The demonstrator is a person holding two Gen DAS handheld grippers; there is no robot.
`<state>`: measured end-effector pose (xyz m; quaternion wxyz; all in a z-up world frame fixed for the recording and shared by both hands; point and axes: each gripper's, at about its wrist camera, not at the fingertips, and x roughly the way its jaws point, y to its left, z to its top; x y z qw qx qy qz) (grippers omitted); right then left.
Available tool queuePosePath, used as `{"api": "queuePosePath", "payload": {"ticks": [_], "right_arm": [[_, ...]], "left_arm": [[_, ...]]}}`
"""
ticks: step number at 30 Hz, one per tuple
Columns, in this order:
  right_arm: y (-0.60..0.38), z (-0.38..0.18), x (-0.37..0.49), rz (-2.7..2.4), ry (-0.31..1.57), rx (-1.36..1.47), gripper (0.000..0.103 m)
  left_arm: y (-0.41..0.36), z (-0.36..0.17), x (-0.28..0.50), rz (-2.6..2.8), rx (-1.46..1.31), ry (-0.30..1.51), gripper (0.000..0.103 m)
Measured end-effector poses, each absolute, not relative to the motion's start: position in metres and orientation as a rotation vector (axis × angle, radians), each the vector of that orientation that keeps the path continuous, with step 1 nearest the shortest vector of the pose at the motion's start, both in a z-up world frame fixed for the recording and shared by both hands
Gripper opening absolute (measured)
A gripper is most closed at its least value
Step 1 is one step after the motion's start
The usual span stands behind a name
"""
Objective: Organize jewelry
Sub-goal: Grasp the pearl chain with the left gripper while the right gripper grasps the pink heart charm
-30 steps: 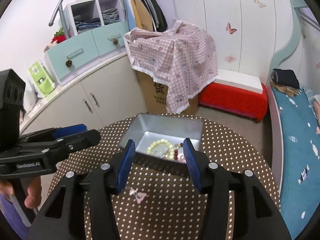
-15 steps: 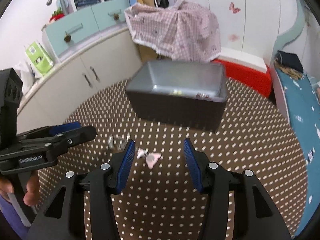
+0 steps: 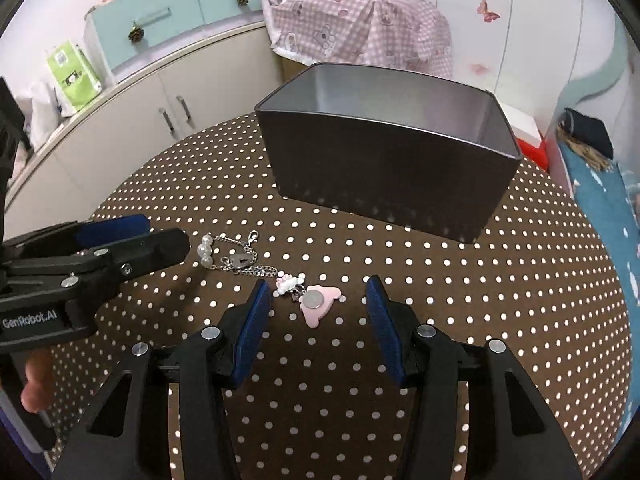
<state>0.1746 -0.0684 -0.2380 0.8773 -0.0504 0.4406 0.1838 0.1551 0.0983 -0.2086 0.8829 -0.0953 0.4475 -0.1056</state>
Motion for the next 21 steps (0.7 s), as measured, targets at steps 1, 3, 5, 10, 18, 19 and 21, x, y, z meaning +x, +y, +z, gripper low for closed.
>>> {"api": "queuePosePath", "payload": {"ticks": [1, 3, 5, 10, 18, 19, 21], "right_arm": [[-0.068, -0.236, 0.176, 0.381, 0.915, -0.119, 0.027], [-0.071, -0.235, 0.177, 0.397, 0.913, -0.117, 0.024], [-0.075, -0.234, 0.176, 0.391, 0.91, -0.117, 0.024], [-0.089, -0.235, 0.174, 0.381, 0.917, -0.082, 0.024], [-0.106, -0.225, 0.17, 0.381, 0.893, -0.032, 0.024], [-0.107, -0.223, 0.169, 0.383, 0.892, -0.03, 0.024], [-0.108, -0.221, 0.169, 0.389, 0.886, -0.024, 0.024]], "left_arm": [[0.097, -0.209, 0.156, -0.223, -0.189, 0.931, 0.064], [0.094, -0.211, 0.157, -0.221, -0.179, 0.928, 0.064], [0.088, -0.212, 0.158, -0.242, -0.176, 0.93, 0.064], [0.074, -0.216, 0.161, -0.259, -0.155, 0.937, 0.064], [0.055, -0.217, 0.162, -0.227, -0.054, 0.929, 0.063], [0.051, -0.218, 0.163, -0.222, -0.027, 0.929, 0.061], [0.047, -0.219, 0.163, -0.209, 0.006, 0.931, 0.059]]}}
